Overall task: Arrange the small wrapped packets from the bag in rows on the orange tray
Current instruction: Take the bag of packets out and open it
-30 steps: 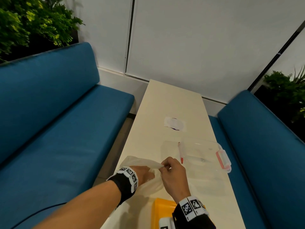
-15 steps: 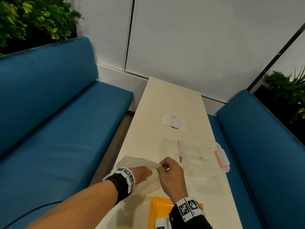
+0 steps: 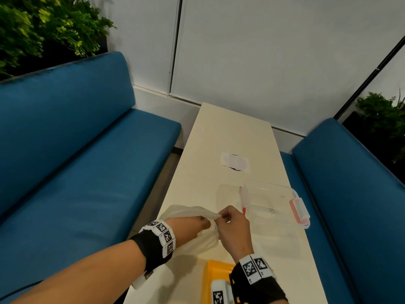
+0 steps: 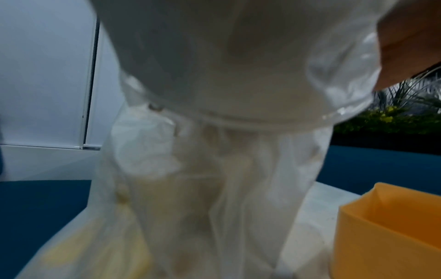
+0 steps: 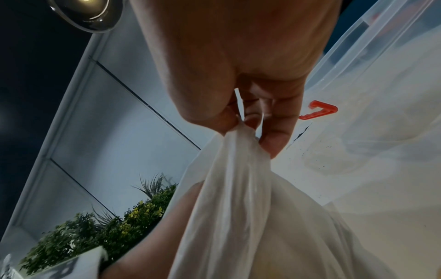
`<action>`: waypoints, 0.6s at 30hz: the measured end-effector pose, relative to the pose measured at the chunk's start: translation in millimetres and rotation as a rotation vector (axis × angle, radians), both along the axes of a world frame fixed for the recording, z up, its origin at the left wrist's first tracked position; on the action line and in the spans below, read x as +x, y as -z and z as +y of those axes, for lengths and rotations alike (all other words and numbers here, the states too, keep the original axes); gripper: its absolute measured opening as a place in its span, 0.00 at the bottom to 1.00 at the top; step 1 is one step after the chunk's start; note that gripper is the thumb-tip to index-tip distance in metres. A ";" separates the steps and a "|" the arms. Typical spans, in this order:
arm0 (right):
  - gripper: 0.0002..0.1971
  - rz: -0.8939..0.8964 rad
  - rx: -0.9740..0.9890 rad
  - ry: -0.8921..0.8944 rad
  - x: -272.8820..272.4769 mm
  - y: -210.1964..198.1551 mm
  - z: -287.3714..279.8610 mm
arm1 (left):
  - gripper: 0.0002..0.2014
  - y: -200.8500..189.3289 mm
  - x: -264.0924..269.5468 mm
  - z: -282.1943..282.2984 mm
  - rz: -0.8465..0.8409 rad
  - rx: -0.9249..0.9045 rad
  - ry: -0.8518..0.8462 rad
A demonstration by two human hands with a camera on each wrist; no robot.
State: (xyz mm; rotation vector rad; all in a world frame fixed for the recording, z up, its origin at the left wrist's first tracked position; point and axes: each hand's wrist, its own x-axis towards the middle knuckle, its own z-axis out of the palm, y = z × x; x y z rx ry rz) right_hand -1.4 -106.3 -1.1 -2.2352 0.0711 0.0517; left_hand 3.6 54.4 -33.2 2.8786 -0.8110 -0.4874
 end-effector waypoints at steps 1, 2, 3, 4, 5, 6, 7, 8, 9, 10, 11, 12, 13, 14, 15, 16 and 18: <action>0.06 0.005 0.001 0.000 1.5 0.0 0.4 | 0.14 -3.0 -2.3 1.5 -0.047 -0.011 -0.018; 0.06 0.010 0.005 0.001 2.6 -0.2 0.7 | 0.15 -4.4 -4.8 3.6 -0.068 -0.049 -0.054; 0.06 0.014 0.012 0.001 3.0 -0.4 0.5 | 0.18 -2.9 -6.6 5.0 -0.085 -0.091 -0.063; 0.06 0.016 0.019 -0.001 4.0 -0.8 0.7 | 0.21 -4.8 -8.4 5.8 -0.094 -0.118 -0.062; 0.06 0.017 0.019 -0.005 4.2 -0.6 1.0 | 0.22 -3.8 -10.9 7.1 -0.094 -0.148 -0.062; 0.06 0.018 0.014 -0.010 4.3 -0.7 1.3 | 0.23 -5.2 -13.3 9.2 -0.090 -0.192 -0.074; 0.06 0.018 0.012 -0.015 4.0 -0.9 1.4 | 0.23 -4.8 -15.4 11.6 -0.091 -0.225 -0.095; 0.05 0.019 0.013 -0.021 3.9 -1.5 1.2 | 0.23 -5.8 -17.0 13.5 -0.105 -0.254 -0.111; 0.05 0.020 0.016 -0.025 3.4 -1.8 0.8 | 0.22 -6.7 -18.6 14.9 -0.131 -0.284 -0.125; 0.05 0.019 0.019 -0.030 3.4 -2.1 0.6 | 0.22 -8.1 -20.7 16.1 -0.160 -0.317 -0.137; 0.05 0.017 0.022 -0.033 3.7 -1.9 0.5 | 0.21 -8.6 -22.7 17.5 -0.191 -0.366 -0.152; 0.05 0.016 0.023 -0.035 3.7 -1.7 0.0 | 0.20 -9.5 -25.5 19.1 -0.210 -0.427 -0.175; 0.05 0.017 0.025 -0.038 3.7 -1.2 -0.6 | 0.19 -9.8 -28.2 20.5 -0.222 -0.500 -0.207; 0.04 0.021 0.030 -0.045 3.5 0.0 -1.3 | 0.19 -11.3 -31.8 21.3 -0.224 -0.587 -0.256; 0.04 0.027 0.047 -0.053 2.6 0.9 -2.3 | 0.18 -12.1 -35.1 22.0 -0.220 -0.687 -0.318; 0.04 0.036 0.080 -0.060 0.7 1.0 -3.4 | 0.16 -13.8 -38.8 22.6 -0.209 -0.796 -0.394; 0.09 0.064 0.176 -0.045 -5.2 -0.4 -8.3 | 0.13 -15.6 -45.9 24.8 -0.153 -1.007 -0.572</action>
